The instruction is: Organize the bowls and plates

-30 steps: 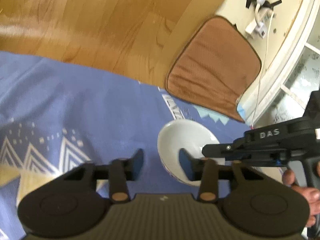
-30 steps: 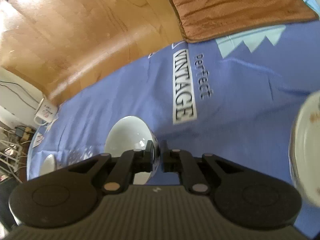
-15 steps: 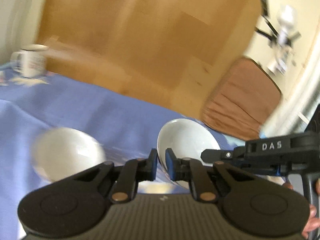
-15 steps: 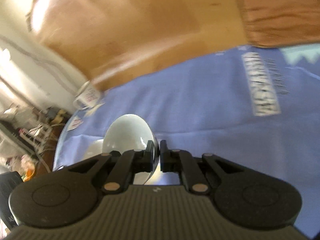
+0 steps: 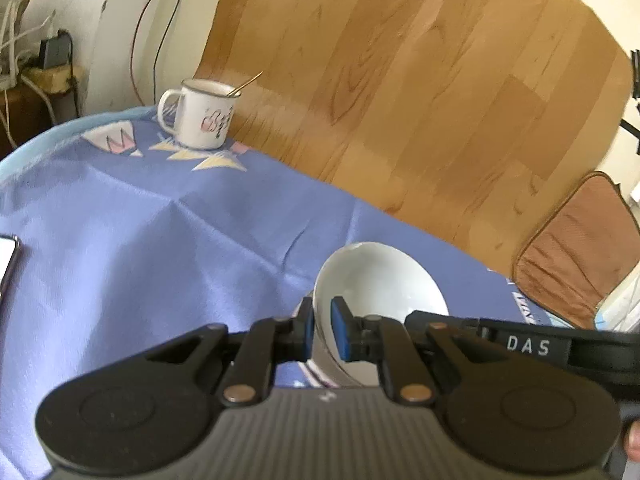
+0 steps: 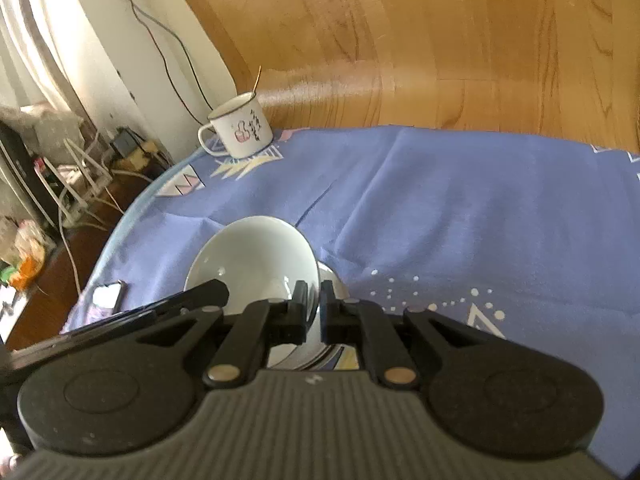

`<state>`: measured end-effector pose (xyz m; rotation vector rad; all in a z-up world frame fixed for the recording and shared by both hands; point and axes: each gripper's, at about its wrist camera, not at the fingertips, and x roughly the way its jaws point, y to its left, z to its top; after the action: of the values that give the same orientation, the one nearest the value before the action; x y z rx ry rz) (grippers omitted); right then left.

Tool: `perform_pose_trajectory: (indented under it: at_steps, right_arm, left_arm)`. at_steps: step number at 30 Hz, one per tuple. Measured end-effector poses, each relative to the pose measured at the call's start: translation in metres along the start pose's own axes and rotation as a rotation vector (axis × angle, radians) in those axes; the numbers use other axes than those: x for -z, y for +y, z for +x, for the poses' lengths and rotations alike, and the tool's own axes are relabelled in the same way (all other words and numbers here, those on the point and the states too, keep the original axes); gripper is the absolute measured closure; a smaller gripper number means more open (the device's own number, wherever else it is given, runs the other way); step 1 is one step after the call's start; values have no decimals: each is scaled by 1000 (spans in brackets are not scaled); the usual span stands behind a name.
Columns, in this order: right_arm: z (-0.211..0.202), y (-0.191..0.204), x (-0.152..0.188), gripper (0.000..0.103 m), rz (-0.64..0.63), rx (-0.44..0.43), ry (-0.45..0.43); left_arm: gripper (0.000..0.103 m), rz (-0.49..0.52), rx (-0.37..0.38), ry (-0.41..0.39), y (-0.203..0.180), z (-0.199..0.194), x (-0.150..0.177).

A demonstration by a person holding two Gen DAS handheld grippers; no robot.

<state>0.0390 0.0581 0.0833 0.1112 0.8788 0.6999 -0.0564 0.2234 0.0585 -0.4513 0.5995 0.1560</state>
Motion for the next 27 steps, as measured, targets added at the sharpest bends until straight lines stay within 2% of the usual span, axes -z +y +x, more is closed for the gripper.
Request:
perform_pose_trajectory:
  at_steps: [5, 12, 15, 20, 27]
  right_arm:
    - [-1, 7, 6, 87, -107, 78, -79]
    - [-21, -11, 9, 86, -39, 54, -147]
    - [-34, -23, 20, 86, -1, 46, -176]
    - [-60, -43, 43, 86, 41, 92, -235]
    - [-108, -71, 84, 83, 81, 205, -321]
  left_arm:
    - [92, 5, -17, -8, 6, 1, 2]
    - [92, 11, 3, -82, -10, -21, -2]
    - [92, 53, 43, -99, -31, -29, 3]
    - [92, 173, 92, -96, -80, -25, 27]
    - [90, 300, 113, -31, -136, 3, 63]
